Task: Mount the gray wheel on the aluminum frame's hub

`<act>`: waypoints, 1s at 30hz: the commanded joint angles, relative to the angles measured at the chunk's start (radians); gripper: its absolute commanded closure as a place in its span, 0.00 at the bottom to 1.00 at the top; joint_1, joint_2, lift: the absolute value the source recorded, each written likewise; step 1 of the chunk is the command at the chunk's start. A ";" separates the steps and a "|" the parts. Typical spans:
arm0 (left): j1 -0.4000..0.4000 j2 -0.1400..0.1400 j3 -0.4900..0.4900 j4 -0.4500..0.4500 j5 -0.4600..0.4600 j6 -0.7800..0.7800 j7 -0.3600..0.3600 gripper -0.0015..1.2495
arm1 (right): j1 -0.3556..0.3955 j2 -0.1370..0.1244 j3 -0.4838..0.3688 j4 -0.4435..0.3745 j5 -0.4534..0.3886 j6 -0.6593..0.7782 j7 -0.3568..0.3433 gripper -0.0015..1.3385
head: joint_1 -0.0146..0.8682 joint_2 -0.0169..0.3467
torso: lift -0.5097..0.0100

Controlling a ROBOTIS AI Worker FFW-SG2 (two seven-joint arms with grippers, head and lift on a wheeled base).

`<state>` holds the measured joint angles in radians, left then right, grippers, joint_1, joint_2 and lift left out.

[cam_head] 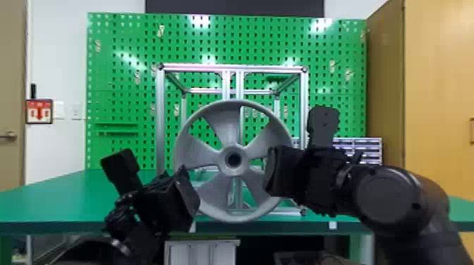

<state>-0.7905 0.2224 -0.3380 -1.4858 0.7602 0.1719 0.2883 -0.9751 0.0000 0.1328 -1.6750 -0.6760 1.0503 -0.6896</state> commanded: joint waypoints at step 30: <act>-0.055 -0.018 0.002 0.110 -0.027 0.000 0.002 0.58 | -0.060 0.001 0.025 0.130 0.047 -0.038 0.001 0.88 | 0.01 0.06 | 0.02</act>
<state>-0.8396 0.2109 -0.3355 -1.3877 0.7378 0.1719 0.2898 -1.0334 0.0002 0.1546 -1.5560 -0.6416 1.0219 -0.6885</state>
